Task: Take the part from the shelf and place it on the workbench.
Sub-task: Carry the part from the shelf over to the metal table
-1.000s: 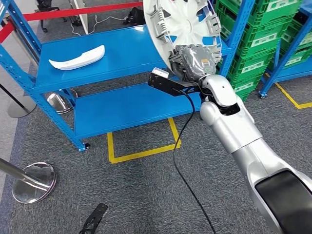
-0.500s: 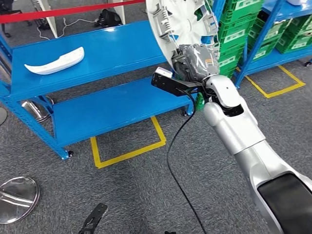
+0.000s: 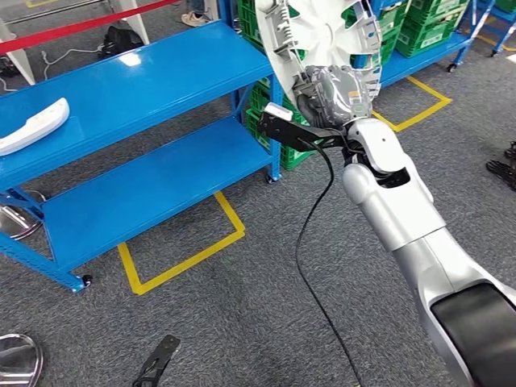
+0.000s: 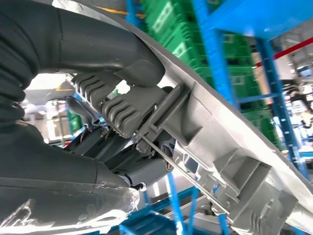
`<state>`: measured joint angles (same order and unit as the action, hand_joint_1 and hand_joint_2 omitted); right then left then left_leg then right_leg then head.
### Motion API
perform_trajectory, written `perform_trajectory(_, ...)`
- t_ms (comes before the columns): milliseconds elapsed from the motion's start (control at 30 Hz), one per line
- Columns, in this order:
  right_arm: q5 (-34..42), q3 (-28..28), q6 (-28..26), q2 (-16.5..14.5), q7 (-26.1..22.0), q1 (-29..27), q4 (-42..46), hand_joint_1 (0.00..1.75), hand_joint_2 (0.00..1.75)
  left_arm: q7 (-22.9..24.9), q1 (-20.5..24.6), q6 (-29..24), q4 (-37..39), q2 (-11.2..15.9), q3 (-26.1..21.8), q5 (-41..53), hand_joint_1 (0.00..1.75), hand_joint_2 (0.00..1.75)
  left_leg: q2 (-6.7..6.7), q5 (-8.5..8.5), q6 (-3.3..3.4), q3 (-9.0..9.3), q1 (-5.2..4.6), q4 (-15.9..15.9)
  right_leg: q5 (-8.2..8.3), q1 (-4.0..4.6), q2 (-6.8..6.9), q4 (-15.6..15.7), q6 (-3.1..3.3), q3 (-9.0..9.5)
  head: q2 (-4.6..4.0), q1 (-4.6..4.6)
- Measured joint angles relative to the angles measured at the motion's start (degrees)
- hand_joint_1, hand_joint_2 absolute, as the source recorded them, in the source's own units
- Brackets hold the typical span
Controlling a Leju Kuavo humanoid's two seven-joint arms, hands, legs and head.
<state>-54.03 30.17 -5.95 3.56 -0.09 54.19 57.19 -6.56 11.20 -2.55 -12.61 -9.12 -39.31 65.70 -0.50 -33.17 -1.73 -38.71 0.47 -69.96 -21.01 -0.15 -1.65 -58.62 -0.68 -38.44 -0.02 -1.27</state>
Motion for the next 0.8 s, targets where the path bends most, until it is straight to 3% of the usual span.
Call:
perform_trajectory(33,0.0,0.0,0.0,0.0,0.0,-0.2,0.0,1.75,1.75,0.0,-0.1,0.0,0.0,0.0,0.0,0.0,0.00,1.75,0.32,-0.85,0.06,-1.49,-0.07,-3.1,0.04,0.01,-0.74,0.0,0.05,-0.03,0.00,0.04)
perform_trajectory(67,0.0,0.0,0.0,0.0,0.0,-0.4,0.0,1.75,1.75,0.0,-0.2,0.0,0.0,0.0,0.0,0.0,0.00,1.75,0.46,-0.55,0.09,-2.25,-0.10,-4.4,0.07,0.02,-1.51,0.0,0.05,-0.04,0.00,0.04)
perform_trajectory(100,-0.1,0.0,0.0,0.1,0.0,-0.5,0.0,1.75,1.75,0.0,-0.2,0.0,0.0,0.1,0.0,0.0,0.00,1.75,0.55,0.89,0.12,-1.99,-0.10,-3.5,0.12,0.00,-2.31,0.0,0.00,-0.03,0.00,0.04)
perform_trajectory(133,-0.1,0.0,0.0,0.1,0.0,-0.5,0.0,1.75,1.75,0.0,-0.1,0.0,0.0,0.1,0.0,0.0,0.00,1.75,0.88,3.11,0.16,-0.80,-0.05,-0.6,0.18,-0.07,-3.07,-0.1,-0.08,-0.02,0.00,0.05)
perform_trajectory(200,-0.1,0.0,0.0,0.1,0.0,-0.2,0.2,1.75,1.75,0.0,-0.1,0.0,0.0,0.1,0.0,0.0,0.00,1.75,3.33,6.95,0.26,2.46,0.36,6.9,0.34,-0.16,-4.53,-0.3,-0.44,-0.33,0.00,0.04)
perform_trajectory(267,-0.1,0.0,0.0,0.1,0.0,0.1,0.5,1.75,1.75,0.0,0.0,0.0,0.0,0.1,0.0,0.0,0.00,1.75,5.21,7.78,0.35,4.04,0.63,10.8,0.72,-0.28,-5.83,-0.4,-1.10,-1.05,0.00,0.01)
perform_trajectory(333,-0.2,-0.2,0.0,0.3,0.0,0.3,0.6,1.75,1.75,0.0,0.0,0.0,0.0,0.0,0.0,0.0,0.00,1.75,4.32,7.65,0.75,4.14,0.60,11.3,1.24,-0.47,-6.87,-0.2,-1.91,-1.59,0.00,0.03)
perform_trajectory(400,-0.2,-0.4,0.0,0.6,0.0,0.4,0.6,1.75,1.75,0.0,0.2,0.0,0.0,0.0,0.0,0.0,0.00,1.75,2.98,7.97,1.43,4.20,0.71,11.6,0.41,-0.20,-4.72,-1.4,-2.55,-2.52,0.00,-0.37)
perform_trajectory(467,-0.2,-0.7,0.0,0.7,0.1,0.6,0.6,1.75,1.75,0.0,0.3,0.0,0.0,0.0,0.0,0.1,0.00,1.75,1.61,8.07,1.86,4.25,0.69,11.7,-2.71,0.09,-0.71,-7.3,-2.99,-5.25,0.00,-0.94)
perform_trajectory(500,-0.2,-0.7,0.0,0.7,0.0,0.6,0.6,1.75,1.75,0.0,0.2,0.0,0.0,0.0,0.0,0.1,0.00,1.75,0.88,8.04,1.96,4.27,0.63,11.6,-4.54,0.01,0.49,-11.4,-3.17,-7.09,0.00,-1.12)
perform_trajectory(567,-0.3,-0.7,0.1,0.7,0.0,0.6,0.6,1.75,1.75,0.0,0.1,-0.1,0.0,0.1,0.0,0.1,0.00,1.75,-0.65,7.93,2.04,4.35,0.60,11.6,-6.13,-0.20,1.31,-16.6,-3.41,-9.29,0.00,-1.13)
perform_trajectory(600,-0.3,-0.8,0.1,0.7,0.0,0.6,0.6,1.75,1.75,0.0,0.1,-0.1,0.0,0.1,0.0,0.1,0.00,1.75,-1.35,7.84,2.01,4.46,0.60,11.6,-5.43,-0.28,1.48,-16.1,-3.44,-8.78,0.00,-1.15)
perform_trajectory(633,-0.3,-0.9,0.1,0.7,0.1,0.7,0.6,1.75,1.75,0.0,0.1,-0.1,0.0,0.1,0.0,0.1,0.00,1.75,-1.99,7.71,1.91,4.65,0.60,11.6,-3.90,-0.33,1.83,-13.2,-3.41,-7.05,0.00,-1.16)
perform_trajectory(700,-0.4,-1.0,0.1,0.7,0.2,0.8,0.7,1.75,1.75,0.0,0.2,-0.1,0.0,0.1,0.0,0.1,0.00,1.75,-3.10,7.31,1.47,5.08,0.36,11.6,-1.12,-0.09,3.95,-5.1,-3.19,-2.38,0.00,-1.19)
perform_trajectory(767,-0.5,-1.0,0.0,0.7,0.3,1.0,0.8,1.75,1.75,0.0,0.3,-0.1,0.0,0.2,0.0,0.1,0.00,1.75,-4.08,7.05,0.96,5.35,-0.09,11.6,-0.41,0.29,5.20,-1.1,-2.51,-0.13,0.00,-1.05)
perform_trajectory(800,-0.6,-1.1,0.0,0.8,0.3,1.0,0.8,1.75,1.75,0.0,0.3,-0.1,0.0,0.2,0.0,0.1,0.00,1.75,-4.60,7.03,0.72,5.41,-0.27,11.7,-0.52,0.48,4.94,-0.9,-2.07,-0.14,0.00,-1.00)
